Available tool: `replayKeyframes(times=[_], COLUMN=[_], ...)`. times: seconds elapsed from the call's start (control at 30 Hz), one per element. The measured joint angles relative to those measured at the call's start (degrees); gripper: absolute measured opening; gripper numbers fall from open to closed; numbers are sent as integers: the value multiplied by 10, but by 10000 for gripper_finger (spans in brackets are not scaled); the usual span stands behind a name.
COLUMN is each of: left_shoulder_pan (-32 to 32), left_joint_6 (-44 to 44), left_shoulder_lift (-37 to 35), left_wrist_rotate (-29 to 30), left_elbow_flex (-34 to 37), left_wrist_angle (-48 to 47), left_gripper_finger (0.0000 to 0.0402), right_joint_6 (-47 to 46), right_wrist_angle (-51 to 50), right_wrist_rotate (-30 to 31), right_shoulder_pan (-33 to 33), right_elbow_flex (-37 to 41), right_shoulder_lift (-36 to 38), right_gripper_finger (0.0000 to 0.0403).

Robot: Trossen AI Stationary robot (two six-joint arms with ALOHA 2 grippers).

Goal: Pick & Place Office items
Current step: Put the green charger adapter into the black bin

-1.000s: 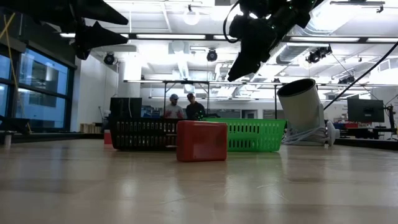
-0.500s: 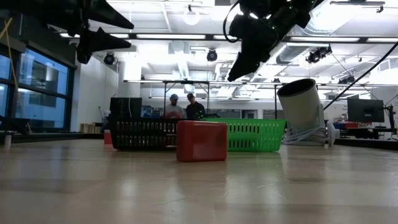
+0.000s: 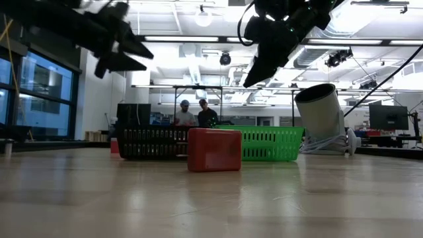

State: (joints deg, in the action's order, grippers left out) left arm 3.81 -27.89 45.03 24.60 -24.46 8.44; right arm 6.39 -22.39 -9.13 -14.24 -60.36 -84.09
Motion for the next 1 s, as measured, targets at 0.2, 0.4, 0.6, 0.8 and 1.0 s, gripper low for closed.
replayKeyframes(times=[0.2,0.4,0.6,0.8,1.0], left_shoulder_pan=[107,175,212,213,211], left_joint_6=[67,99,31,10,-14], left_shoulder_lift=[108,233,327,395,434], left_wrist_rotate=[-128,-234,-222,-212,-182], left_elbow_flex=[-73,-183,-275,-327,-388], left_wrist_angle=[6,-33,-158,-171,-224], left_gripper_finger=[204,204,204,204,204], right_joint_6=[0,0,-2,-1,-1], right_wrist_angle=[-1,-1,-2,-28,-78], right_wrist_rotate=[0,0,0,2,2], right_shoulder_pan=[0,0,0,0,0], right_elbow_flex=[0,0,0,0,0], right_shoulder_lift=[0,0,0,0,0], right_gripper_finger=[145,145,145,145,145])
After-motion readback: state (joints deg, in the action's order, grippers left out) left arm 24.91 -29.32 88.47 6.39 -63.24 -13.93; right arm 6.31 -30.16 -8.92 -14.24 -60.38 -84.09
